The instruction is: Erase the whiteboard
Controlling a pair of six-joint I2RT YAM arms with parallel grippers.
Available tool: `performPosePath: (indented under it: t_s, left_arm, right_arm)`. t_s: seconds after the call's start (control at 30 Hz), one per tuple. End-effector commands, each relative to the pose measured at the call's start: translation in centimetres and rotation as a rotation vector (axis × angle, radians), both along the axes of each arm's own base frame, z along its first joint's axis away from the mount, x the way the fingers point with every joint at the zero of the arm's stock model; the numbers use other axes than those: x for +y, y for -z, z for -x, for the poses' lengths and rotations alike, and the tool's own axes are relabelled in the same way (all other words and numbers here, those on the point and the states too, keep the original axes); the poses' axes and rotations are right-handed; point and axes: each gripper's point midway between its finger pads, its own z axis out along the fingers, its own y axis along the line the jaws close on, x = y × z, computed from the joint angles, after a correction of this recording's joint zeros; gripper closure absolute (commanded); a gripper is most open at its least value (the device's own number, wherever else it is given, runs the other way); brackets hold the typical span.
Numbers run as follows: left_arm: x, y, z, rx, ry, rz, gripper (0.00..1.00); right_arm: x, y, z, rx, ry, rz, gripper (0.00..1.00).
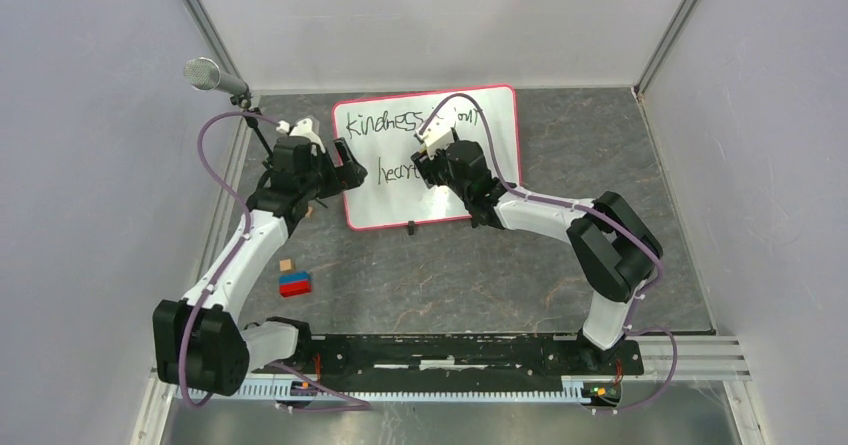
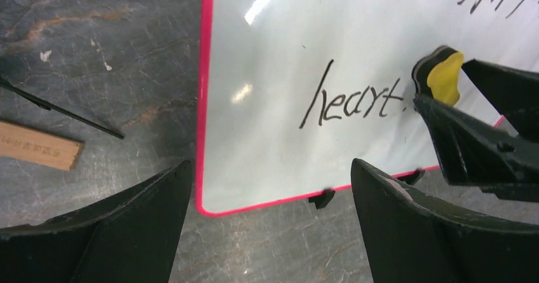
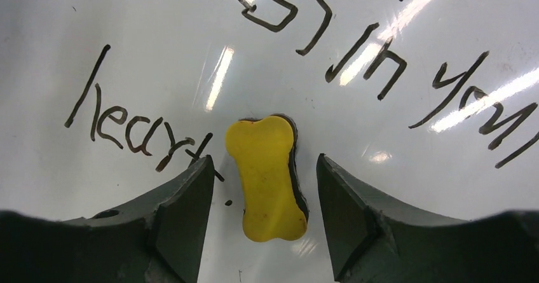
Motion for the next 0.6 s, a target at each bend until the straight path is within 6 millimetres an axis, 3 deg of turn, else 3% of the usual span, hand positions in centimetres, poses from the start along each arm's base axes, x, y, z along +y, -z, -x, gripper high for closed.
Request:
performPosePath:
  t_s: [0.0, 0.13, 0.57]
  left_arm:
    - [-0.2, -0.6, -1.4, -0.055, 0.014, 0.062, 0.00]
    - [1.0, -0.1, -1.5, -0.052, -0.025, 0.096, 0.00]
    - [1.4, 2.3, -2.8, -0.008, -0.009, 0.158, 0.10]
  right_arm:
    - [-0.7, -2.3, -0.1, -0.036, 0.038, -0.003, 0.32]
    - [-0.9, -2.4, -0.2, -0.050, 0.049, 0.001, 0.34]
    - [0.6, -1.0, -1.0, -0.026, 0.021, 0.011, 0.64]
